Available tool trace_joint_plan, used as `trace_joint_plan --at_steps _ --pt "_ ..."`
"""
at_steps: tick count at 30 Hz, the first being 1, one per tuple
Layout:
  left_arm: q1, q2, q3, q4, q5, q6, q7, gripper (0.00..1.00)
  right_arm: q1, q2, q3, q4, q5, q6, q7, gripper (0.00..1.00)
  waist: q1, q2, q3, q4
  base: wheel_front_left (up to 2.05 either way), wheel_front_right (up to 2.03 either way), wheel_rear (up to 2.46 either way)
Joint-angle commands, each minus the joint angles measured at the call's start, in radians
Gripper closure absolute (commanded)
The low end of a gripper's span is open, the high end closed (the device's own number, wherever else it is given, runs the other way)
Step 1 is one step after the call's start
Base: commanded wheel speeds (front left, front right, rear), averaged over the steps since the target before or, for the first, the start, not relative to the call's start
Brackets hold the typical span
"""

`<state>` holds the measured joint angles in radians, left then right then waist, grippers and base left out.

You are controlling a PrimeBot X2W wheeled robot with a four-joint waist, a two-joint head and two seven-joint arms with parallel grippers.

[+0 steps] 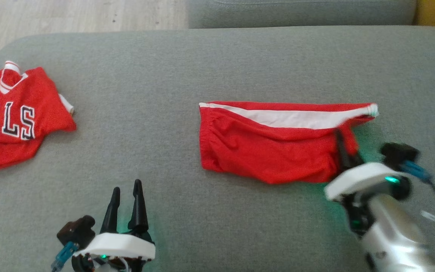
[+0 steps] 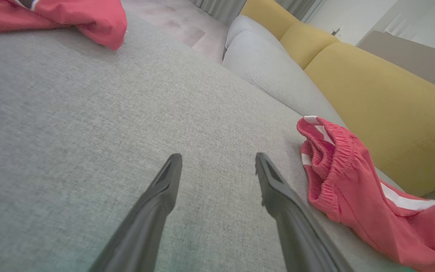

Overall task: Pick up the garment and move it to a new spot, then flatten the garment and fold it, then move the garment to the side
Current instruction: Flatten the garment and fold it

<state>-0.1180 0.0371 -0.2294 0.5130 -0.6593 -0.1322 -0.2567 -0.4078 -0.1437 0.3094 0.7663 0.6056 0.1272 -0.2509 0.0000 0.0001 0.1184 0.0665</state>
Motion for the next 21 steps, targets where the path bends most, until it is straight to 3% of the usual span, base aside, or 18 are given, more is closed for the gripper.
trace_joint_plan --at_steps 1,6,12,13,14,15,21 --pt "-0.034 0.013 0.024 -0.027 -0.003 0.003 -0.005 0.00 -0.046 0.025 0.045 -0.046 -0.009 0.003 -0.011 1.00 0.0000 -0.0001 -0.001 0.009 0.00 0.00 0.00" --pt "-0.027 0.013 0.013 -0.024 -0.012 0.002 -0.005 0.00 -0.111 0.071 0.234 -0.117 -0.005 0.003 -0.005 1.00 0.0000 -0.0001 -0.003 0.055 0.00 0.00 0.00" --pt "-0.032 0.013 -0.022 -0.009 -0.018 0.002 -0.005 0.00 -0.168 0.092 0.395 -0.050 0.041 0.003 0.022 1.00 0.0000 -0.0001 -0.002 0.131 0.00 0.00 0.00" --pt "-0.033 0.013 -0.026 -0.006 -0.016 0.003 -0.005 0.00 -0.169 0.092 0.414 -0.038 0.058 0.003 0.023 0.80 0.0000 -0.0001 -0.002 0.140 0.00 0.00 0.00" --pt "-0.034 0.013 -0.027 -0.003 -0.017 0.003 -0.005 0.00 -0.169 0.093 0.432 -0.040 0.082 0.003 0.020 0.52 0.0000 -0.0001 -0.001 0.147 0.00 0.00 0.00" --pt "-0.036 0.013 -0.028 0.000 -0.014 0.003 -0.005 0.00 -0.169 0.093 0.451 -0.046 0.105 0.003 0.016 0.00 0.0000 -0.0001 -0.001 0.152 0.00 0.00 0.00" --pt "-0.046 0.013 0.008 -0.001 0.036 0.017 -0.005 0.00 -0.163 0.093 0.529 -0.098 0.193 0.003 -0.006 0.00 0.0000 -0.0001 -0.008 0.128 0.00 0.00 0.00"
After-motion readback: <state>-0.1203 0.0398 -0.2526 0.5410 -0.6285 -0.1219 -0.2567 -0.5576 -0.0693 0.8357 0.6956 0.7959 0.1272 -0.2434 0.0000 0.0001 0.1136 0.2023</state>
